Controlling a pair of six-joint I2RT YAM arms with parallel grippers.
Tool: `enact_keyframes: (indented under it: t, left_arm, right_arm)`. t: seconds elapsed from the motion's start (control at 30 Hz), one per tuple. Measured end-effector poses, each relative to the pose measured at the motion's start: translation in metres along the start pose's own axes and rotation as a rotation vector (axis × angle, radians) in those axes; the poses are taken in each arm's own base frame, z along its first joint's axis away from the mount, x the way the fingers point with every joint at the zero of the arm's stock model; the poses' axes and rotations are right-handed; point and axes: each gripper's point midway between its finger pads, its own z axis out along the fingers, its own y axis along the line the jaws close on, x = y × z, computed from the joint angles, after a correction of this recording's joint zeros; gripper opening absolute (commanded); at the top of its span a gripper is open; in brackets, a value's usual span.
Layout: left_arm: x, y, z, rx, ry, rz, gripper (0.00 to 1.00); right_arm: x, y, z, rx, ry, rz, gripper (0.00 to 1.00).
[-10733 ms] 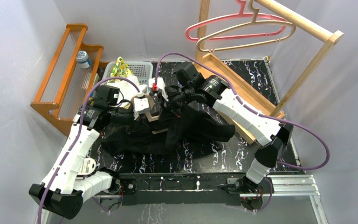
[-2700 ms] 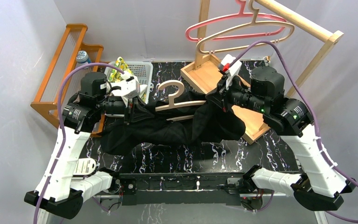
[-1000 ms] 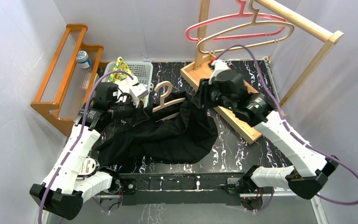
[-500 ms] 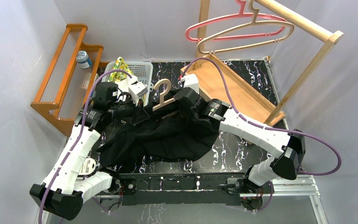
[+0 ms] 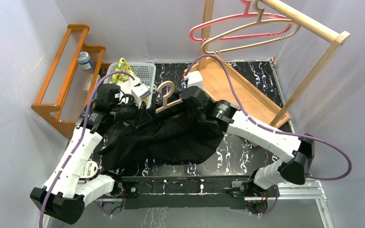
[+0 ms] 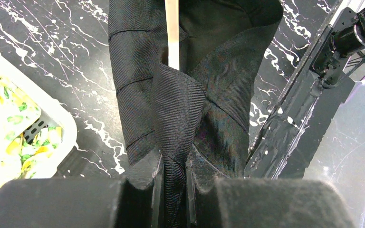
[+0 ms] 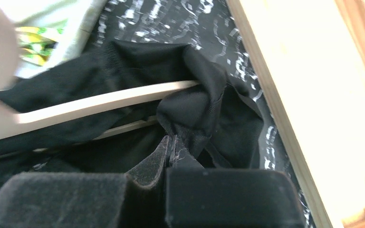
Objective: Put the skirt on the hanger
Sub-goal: Adjust the skirt on the hanger.
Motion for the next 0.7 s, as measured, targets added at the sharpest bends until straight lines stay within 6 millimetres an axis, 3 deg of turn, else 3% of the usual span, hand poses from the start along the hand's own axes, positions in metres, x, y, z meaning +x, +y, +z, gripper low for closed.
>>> enact_keyframes:
  t: [0.07,0.17,0.3,0.4,0.43,0.6,0.7]
  left_arm:
    - [0.001,0.000,0.000,0.000,0.003,0.001,0.00]
    - [0.004,0.000,0.001,0.004,0.016,0.000,0.00]
    - [0.013,0.000,0.003,0.010,0.039,-0.010,0.00]
    - [0.019,-0.001,0.004,0.014,0.056,-0.019,0.00]
    - [0.020,-0.001,0.004,0.015,0.059,-0.020,0.00]
    - [0.019,-0.002,0.004,0.019,0.056,-0.020,0.00]
    - [0.019,-0.002,0.004,0.019,0.056,-0.020,0.00]
  right_arm:
    - [-0.011,0.007,-0.009,-0.071,-0.034,0.023,0.00]
    - [-0.037,0.008,-0.039,-0.184,-0.141,0.112,0.00]
    - [-0.076,-0.013,-0.077,-0.235,-0.282,0.277,0.00]
    - [-0.091,-0.030,-0.091,-0.222,-0.331,0.394,0.00]
    - [-0.091,-0.033,-0.092,-0.214,-0.334,0.414,0.03]
    - [-0.074,-0.024,-0.078,-0.218,-0.268,0.343,0.45]
    - [-0.046,-0.013,-0.052,-0.185,-0.161,0.232,0.57]
